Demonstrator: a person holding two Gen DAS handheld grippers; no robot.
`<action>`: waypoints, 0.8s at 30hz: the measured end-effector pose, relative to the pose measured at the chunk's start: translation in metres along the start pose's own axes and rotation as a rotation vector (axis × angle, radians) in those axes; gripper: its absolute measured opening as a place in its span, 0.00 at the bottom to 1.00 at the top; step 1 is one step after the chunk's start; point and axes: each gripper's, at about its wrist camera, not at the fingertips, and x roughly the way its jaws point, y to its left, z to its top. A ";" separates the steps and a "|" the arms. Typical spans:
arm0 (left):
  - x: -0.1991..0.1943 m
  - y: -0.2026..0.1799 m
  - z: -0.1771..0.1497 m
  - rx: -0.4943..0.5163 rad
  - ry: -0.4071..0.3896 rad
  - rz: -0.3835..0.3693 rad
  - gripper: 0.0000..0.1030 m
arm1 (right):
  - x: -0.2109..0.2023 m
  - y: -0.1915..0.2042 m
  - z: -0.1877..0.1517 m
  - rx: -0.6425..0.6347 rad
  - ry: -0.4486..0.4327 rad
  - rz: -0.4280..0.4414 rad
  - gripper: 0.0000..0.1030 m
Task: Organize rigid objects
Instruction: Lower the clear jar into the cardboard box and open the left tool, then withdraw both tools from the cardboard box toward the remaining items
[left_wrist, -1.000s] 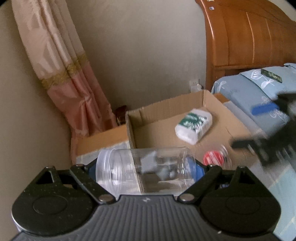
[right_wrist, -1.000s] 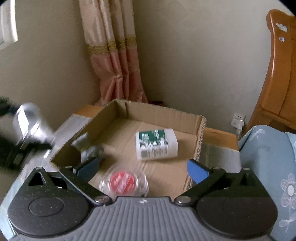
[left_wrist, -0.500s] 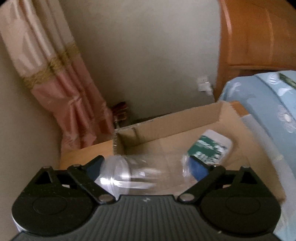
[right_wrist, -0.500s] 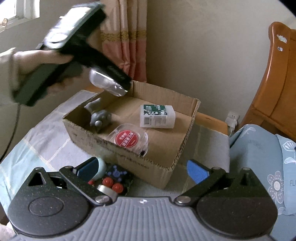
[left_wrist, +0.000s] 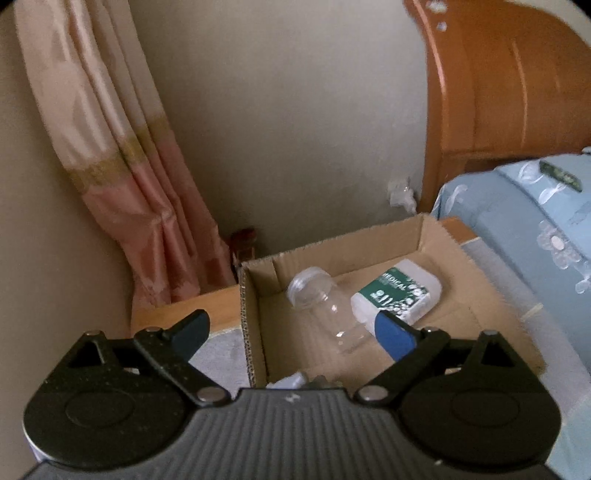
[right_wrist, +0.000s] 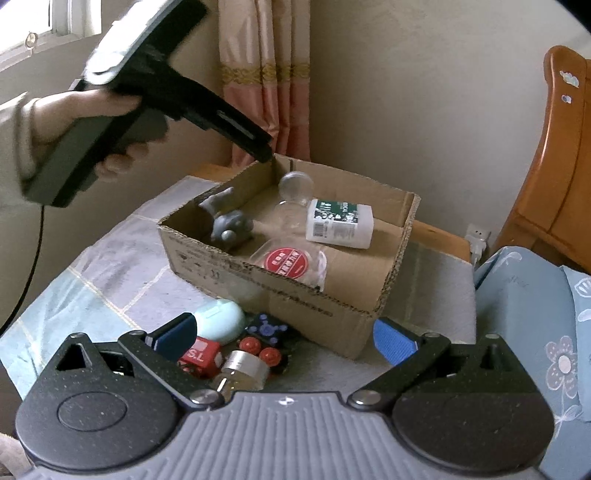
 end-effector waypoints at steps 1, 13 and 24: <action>-0.007 0.002 -0.004 -0.005 -0.007 -0.009 0.93 | 0.000 0.001 -0.001 0.005 -0.001 -0.005 1.00; -0.069 0.010 -0.091 0.024 -0.016 -0.068 0.93 | -0.016 0.030 -0.024 0.071 0.013 -0.022 1.00; -0.090 0.009 -0.111 -0.003 -0.052 -0.086 0.93 | -0.049 0.051 -0.027 0.059 -0.046 -0.030 1.00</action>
